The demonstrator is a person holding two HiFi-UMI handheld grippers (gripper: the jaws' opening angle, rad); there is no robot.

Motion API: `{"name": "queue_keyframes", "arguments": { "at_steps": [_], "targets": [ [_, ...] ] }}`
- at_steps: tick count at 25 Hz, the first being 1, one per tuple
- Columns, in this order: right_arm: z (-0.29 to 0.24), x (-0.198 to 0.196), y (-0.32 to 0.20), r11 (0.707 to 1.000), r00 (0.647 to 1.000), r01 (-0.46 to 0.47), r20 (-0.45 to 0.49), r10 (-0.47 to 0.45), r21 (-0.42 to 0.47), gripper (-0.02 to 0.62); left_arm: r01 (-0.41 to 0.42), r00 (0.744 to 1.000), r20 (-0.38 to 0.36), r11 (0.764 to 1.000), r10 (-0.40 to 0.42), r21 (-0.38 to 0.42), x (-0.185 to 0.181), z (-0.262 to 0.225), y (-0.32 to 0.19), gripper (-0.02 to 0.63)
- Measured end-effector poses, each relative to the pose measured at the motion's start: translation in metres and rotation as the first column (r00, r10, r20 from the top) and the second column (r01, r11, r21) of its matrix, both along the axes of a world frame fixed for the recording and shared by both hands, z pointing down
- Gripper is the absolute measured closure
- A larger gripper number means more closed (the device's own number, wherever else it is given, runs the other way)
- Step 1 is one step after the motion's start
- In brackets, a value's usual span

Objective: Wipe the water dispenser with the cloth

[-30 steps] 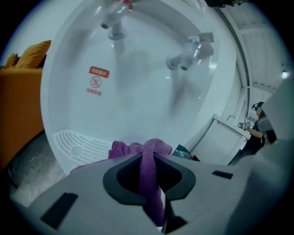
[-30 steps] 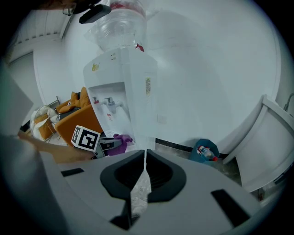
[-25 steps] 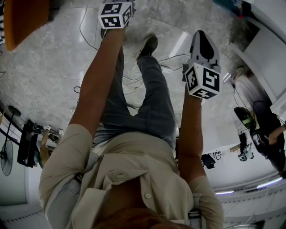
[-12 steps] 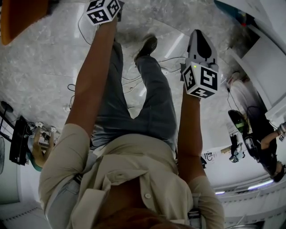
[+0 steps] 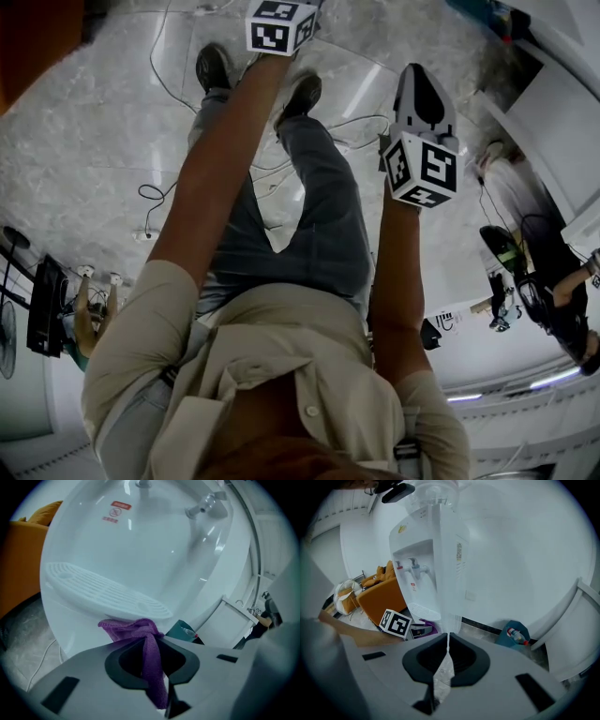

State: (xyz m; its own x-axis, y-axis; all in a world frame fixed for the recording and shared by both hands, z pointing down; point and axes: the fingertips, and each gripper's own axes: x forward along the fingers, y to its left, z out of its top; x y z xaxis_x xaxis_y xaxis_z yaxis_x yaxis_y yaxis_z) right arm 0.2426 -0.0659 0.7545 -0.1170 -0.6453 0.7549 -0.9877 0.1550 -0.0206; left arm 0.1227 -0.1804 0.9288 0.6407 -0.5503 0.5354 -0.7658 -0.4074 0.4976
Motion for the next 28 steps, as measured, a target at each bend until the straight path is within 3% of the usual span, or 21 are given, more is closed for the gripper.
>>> {"name": "queue_keyframes", "arguments": {
  "at_steps": [3, 6, 10, 14, 18, 22, 28],
  "targets": [
    [0.0, 0.009, 0.003, 1.0, 1.0, -0.009, -0.008, 0.009, 0.001, 0.568, -0.024, 1.0, -0.003, 1.0, 0.024, 0.014, 0.011, -0.001, -0.001, 0.543],
    [0.002, 0.011, 0.005, 1.0, 1.0, -0.01, -0.01, 0.009, -0.001, 0.568, 0.008, 1.0, 0.026, 1.0, -0.008, 0.015, -0.009, 0.006, -0.005, 0.543],
    [0.007, 0.004, 0.002, 1.0, 1.0, 0.01, 0.001, -0.01, 0.005, 0.568, 0.157, 0.974, 0.149, 0.984, -0.169, 0.088, -0.089, 0.009, -0.032, 0.543],
    [0.009, -0.008, -0.007, 0.999, 0.999, 0.031, 0.013, -0.031, 0.018, 0.568, 0.308, 0.912, 0.214, 0.93, -0.349, 0.202, -0.181, -0.005, -0.059, 0.543],
    [0.011, -0.019, -0.014, 0.998, 0.998, 0.055, 0.018, -0.055, 0.027, 0.568, 0.35, 0.885, 0.226, 0.902, -0.407, 0.253, -0.226, -0.014, -0.074, 0.543],
    [0.016, -0.022, -0.014, 0.997, 0.998, 0.067, 0.019, -0.068, 0.023, 0.568, 0.312, 0.908, 0.208, 0.919, -0.363, 0.243, -0.209, -0.007, -0.073, 0.543],
    [0.013, -0.005, -0.015, 0.999, 0.999, 0.044, 0.014, -0.044, 0.027, 0.568, 0.148, 0.971, 0.157, 0.972, -0.178, 0.182, -0.12, 0.006, -0.051, 0.543]
  ]
}}
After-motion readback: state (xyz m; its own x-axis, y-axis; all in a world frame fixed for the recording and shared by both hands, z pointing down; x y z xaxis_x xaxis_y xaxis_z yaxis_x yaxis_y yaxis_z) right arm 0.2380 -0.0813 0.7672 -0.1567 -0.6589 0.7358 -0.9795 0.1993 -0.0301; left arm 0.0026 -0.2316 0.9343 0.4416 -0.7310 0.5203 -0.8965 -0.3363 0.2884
